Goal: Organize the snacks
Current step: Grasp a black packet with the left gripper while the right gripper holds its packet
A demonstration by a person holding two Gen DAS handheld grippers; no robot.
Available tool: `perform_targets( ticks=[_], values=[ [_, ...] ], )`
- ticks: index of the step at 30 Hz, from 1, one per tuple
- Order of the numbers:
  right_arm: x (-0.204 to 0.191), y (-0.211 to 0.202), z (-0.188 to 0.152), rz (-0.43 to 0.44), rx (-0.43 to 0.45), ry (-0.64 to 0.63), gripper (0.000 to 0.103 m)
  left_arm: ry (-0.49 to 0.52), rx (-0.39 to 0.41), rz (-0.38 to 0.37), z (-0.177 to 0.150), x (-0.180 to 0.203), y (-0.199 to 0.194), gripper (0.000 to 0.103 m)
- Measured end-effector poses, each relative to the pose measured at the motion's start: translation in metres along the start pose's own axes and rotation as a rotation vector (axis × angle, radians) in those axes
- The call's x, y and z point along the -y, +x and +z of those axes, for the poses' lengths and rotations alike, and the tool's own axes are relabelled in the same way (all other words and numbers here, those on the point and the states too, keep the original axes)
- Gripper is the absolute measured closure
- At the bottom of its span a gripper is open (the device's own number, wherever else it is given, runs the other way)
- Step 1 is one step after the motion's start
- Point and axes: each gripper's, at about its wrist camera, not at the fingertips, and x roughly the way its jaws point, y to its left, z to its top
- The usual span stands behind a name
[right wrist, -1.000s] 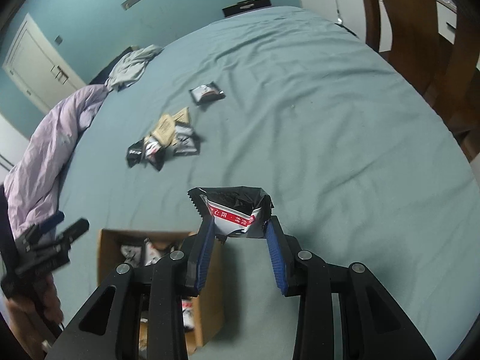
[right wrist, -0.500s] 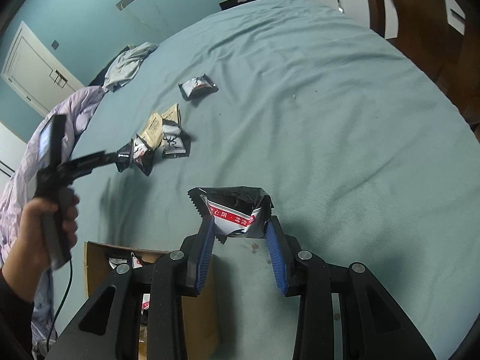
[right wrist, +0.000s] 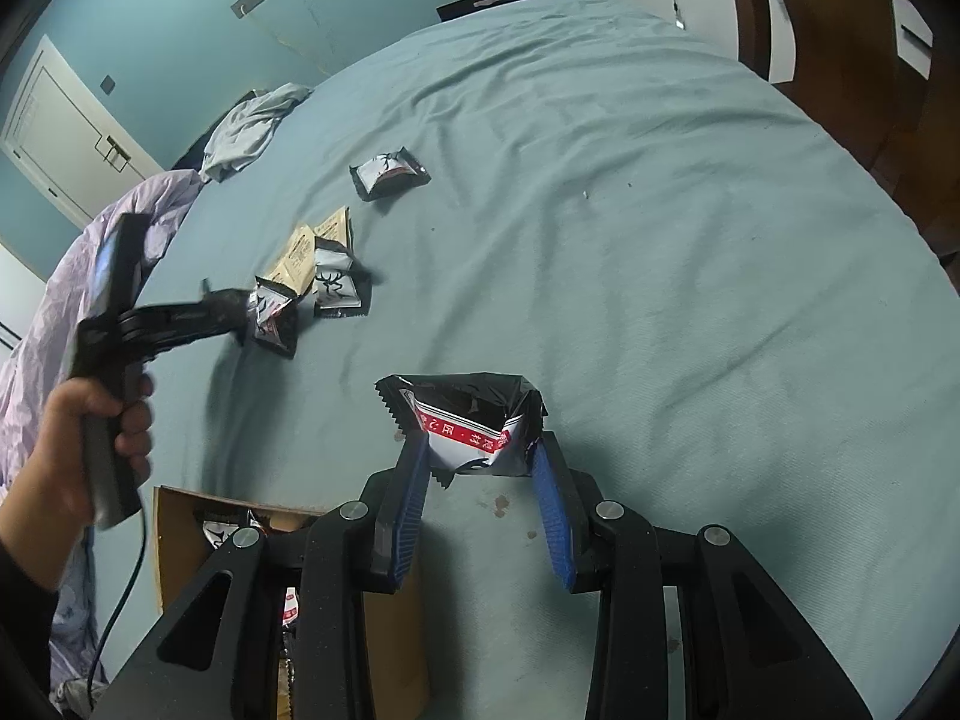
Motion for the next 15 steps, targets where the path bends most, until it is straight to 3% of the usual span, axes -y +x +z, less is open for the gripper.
perform_targets(
  ticks=[9,13,15],
  values=[
    [-0.010,-0.035,-0.024,0.000,0.053,-0.041,0.070,-0.021,0.049,-0.057,-0.068,-0.007,-0.105,0.080],
    [-0.015,-0.071,-0.039,0.020,0.101,-0.081,0.070,0.053,0.083,-0.056,-0.103,0.013,-0.140,0.080],
    [-0.016,-0.085,-0.049,0.020,0.125,-0.087,0.070,0.086,0.096,-0.100,-0.127,0.024,-0.157,0.080]
  ],
)
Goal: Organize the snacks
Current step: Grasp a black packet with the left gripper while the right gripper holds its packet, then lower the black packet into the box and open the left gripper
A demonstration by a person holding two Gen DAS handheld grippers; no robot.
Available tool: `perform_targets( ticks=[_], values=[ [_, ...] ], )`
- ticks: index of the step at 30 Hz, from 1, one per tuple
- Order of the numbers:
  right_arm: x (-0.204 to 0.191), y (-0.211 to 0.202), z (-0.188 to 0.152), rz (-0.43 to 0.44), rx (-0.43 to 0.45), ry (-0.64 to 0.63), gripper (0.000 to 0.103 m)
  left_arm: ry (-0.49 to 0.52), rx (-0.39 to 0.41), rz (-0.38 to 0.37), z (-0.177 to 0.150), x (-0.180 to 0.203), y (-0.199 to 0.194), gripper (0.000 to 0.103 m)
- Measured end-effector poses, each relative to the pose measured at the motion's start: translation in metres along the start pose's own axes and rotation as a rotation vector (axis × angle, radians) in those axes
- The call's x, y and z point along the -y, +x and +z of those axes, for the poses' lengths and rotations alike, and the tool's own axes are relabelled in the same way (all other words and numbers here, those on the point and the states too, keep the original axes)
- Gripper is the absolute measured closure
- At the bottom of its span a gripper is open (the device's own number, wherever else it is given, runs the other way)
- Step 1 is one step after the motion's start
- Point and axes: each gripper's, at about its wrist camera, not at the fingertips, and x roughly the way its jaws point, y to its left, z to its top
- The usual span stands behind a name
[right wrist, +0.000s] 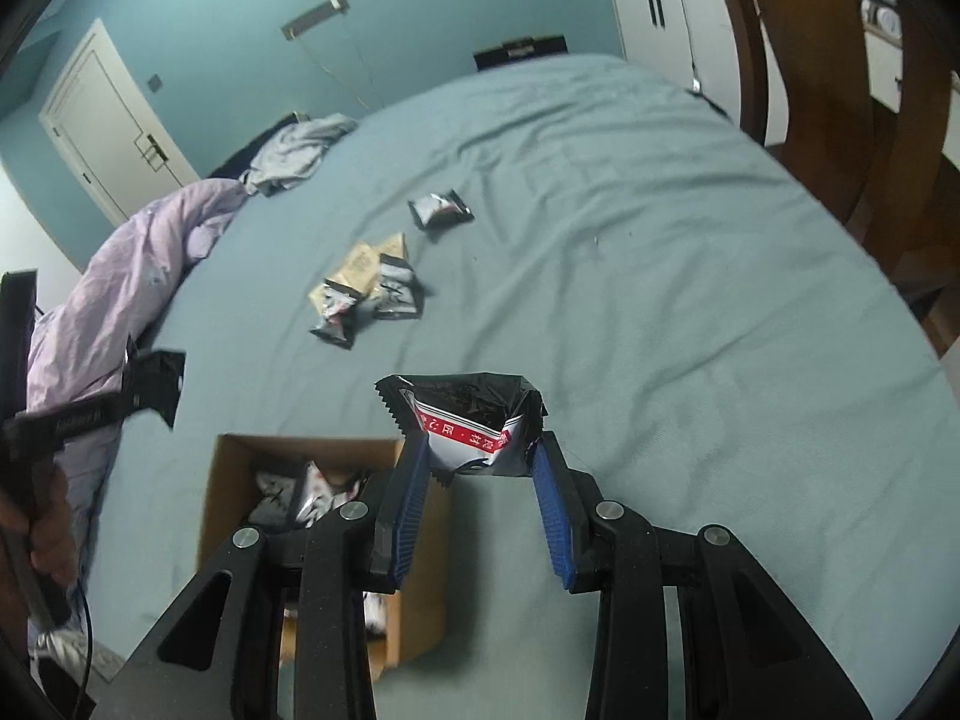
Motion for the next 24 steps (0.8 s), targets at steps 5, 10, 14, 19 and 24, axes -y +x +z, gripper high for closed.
perform_targets(
  ticks=[5,10,14,19,24],
  values=[
    [0.001,-0.023,-0.021,0.016,0.016,0.017,0.070,0.034,0.063,-0.076,-0.039,0.018,-0.015,0.080],
    [-0.007,-0.019,-0.025,-0.020,0.018,-0.016,0.070,0.107,0.067,-0.059,-0.050,0.029,-0.002,0.080],
    [-0.013,0.001,-0.022,-0.040,-0.013,-0.023,0.070,0.100,0.058,-0.132,-0.051,0.030,0.008,0.080],
    [-0.018,0.018,-0.015,-0.040,-0.055,-0.017,0.070,0.162,0.053,-0.136,-0.057,0.047,0.017,0.079],
    [-0.028,0.023,-0.017,-0.043,-0.057,-0.059,0.070,0.187,-0.003,-0.131,-0.061,0.055,0.033,0.077]
  ],
)
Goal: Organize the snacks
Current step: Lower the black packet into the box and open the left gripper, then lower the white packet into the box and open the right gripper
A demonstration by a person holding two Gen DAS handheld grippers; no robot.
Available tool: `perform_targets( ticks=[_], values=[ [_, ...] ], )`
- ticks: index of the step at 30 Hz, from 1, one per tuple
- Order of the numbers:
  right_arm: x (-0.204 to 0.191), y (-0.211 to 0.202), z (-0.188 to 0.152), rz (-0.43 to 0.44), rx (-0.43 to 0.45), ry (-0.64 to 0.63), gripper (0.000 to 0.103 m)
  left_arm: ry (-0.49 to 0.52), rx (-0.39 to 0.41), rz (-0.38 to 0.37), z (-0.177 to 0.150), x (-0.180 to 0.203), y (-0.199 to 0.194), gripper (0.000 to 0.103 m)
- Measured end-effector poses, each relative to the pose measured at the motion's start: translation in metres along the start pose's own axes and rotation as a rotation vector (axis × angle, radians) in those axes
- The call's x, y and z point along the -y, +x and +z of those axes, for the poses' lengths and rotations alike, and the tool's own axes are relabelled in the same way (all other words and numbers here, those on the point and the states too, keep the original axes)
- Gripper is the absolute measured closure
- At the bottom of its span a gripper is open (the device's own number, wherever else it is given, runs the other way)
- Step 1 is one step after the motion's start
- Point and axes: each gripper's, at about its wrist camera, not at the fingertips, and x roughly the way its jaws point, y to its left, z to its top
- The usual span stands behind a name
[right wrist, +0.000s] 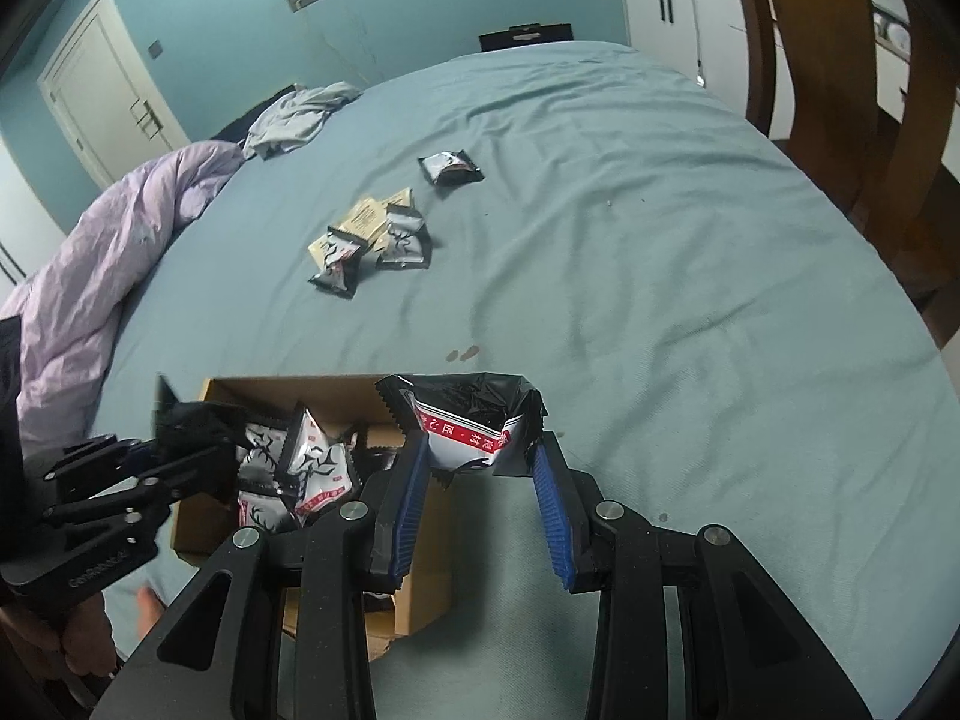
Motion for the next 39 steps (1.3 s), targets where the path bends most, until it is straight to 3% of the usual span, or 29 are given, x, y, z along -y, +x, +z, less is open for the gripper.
perform_targets(
  ticks=[5,7,9,12,13,18,26,39],
  values=[
    [-0.004,0.003,-0.002,-0.004,-0.001,-0.021,0.070,0.013,-0.051,0.000,-0.005,0.003,0.009,0.074],
    [-0.003,0.003,-0.002,0.001,-0.001,-0.021,0.070,0.014,-0.052,0.006,-0.007,0.004,0.009,0.066],
    [-0.003,0.003,-0.002,0.002,0.001,-0.018,0.070,0.014,-0.026,0.011,-0.007,0.004,0.004,0.042],
    [-0.002,0.003,-0.003,0.002,0.001,-0.015,0.070,0.005,0.038,0.029,-0.004,0.003,-0.006,0.023],
    [-0.002,0.003,-0.004,0.002,0.001,-0.015,0.070,0.001,0.055,0.037,-0.003,0.002,-0.009,0.022],
    [-0.003,0.002,-0.005,-0.001,0.007,-0.014,0.070,-0.027,0.075,0.147,0.000,-0.010,-0.010,0.021],
    [-0.016,-0.001,-0.009,0.030,0.022,-0.071,0.070,-0.042,0.129,0.262,0.004,-0.021,-0.020,0.021],
    [-0.056,0.018,-0.026,0.057,-0.006,-0.265,0.070,-0.087,0.103,0.306,0.007,-0.034,-0.010,0.021]
  ],
)
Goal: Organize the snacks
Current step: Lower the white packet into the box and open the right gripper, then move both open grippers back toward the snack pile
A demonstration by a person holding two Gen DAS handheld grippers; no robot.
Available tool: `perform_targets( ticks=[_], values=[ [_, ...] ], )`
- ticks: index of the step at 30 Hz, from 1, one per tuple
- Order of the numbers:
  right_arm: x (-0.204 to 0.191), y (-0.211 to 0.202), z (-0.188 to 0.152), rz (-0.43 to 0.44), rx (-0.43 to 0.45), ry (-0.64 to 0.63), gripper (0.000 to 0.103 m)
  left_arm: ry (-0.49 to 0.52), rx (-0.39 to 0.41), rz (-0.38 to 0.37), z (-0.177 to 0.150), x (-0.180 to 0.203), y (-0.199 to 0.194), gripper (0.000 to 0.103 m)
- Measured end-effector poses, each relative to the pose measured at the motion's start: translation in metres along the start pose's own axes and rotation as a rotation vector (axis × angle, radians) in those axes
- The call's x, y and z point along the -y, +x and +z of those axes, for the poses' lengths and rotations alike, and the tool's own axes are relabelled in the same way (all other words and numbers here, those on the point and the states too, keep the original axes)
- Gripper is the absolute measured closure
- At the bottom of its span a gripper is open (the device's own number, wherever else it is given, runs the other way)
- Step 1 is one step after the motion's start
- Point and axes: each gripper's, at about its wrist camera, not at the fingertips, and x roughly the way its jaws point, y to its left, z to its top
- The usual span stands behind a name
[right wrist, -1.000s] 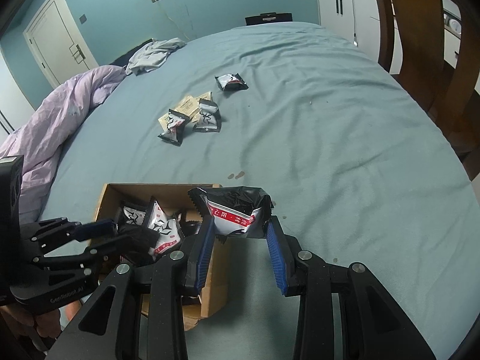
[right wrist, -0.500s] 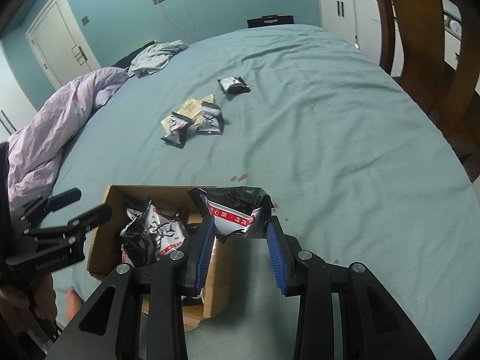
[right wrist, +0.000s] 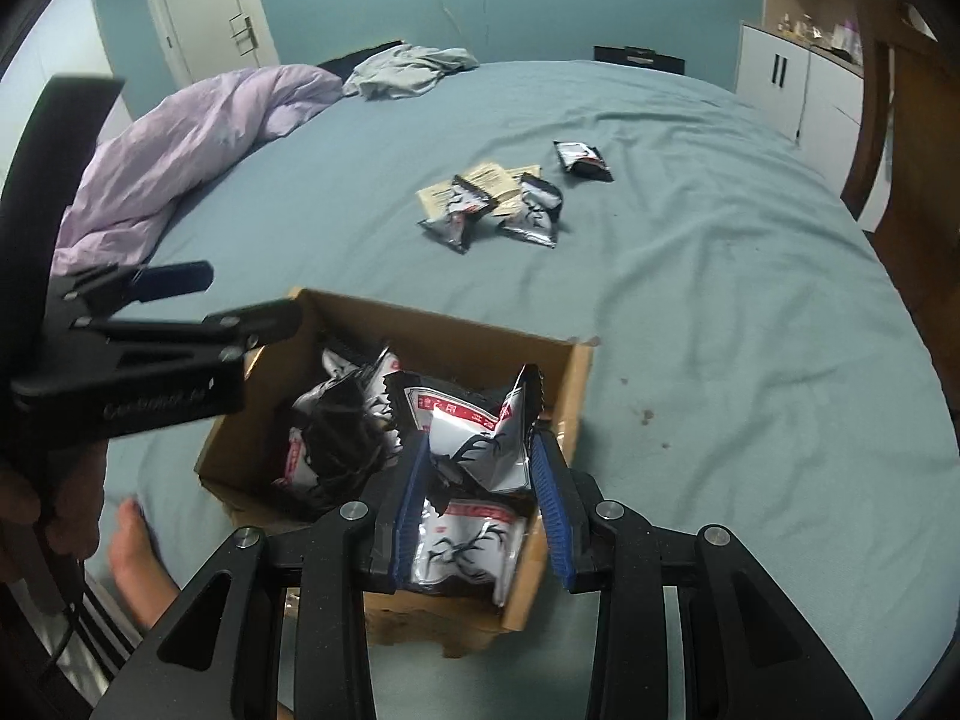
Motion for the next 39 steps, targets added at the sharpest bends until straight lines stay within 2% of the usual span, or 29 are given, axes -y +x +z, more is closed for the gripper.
perform_targets(
  ticks=[6,9,10,11,12,13,14,16,23,39],
  values=[
    [-0.003,0.009,0.000,0.028,-0.040,-0.020,0.068,0.001,-0.005,0.002,0.000,0.000,0.002,0.021],
    [0.002,0.001,0.002,0.132,-0.006,0.030,0.065,0.012,-0.001,0.008,-0.001,0.001,0.002,0.021],
    [0.005,-0.005,0.001,0.159,0.014,0.050,0.059,0.013,-0.001,0.010,-0.002,0.001,0.002,0.021],
    [0.008,-0.008,0.001,0.168,0.033,0.066,0.045,0.013,0.000,0.012,-0.002,0.001,0.002,0.021],
    [0.011,-0.012,0.000,0.164,0.050,0.078,0.037,0.012,0.001,0.015,-0.002,0.001,0.002,0.021],
    [0.014,-0.014,0.000,0.156,0.068,0.093,0.024,0.012,0.001,0.020,-0.002,0.000,0.002,0.021],
    [0.017,-0.016,-0.002,0.151,0.082,0.106,0.021,0.013,0.000,0.027,-0.003,0.000,0.002,0.021],
    [0.022,-0.019,-0.004,0.136,0.096,0.128,0.020,0.008,0.001,0.038,-0.003,-0.002,0.001,0.021],
    [0.037,-0.026,-0.003,-0.036,0.097,0.206,0.020,-0.018,0.021,0.053,-0.004,-0.009,-0.007,0.021],
    [0.038,-0.022,0.004,-0.093,0.074,0.241,0.020,0.005,0.045,0.055,-0.002,-0.003,-0.014,0.021]
  ],
)
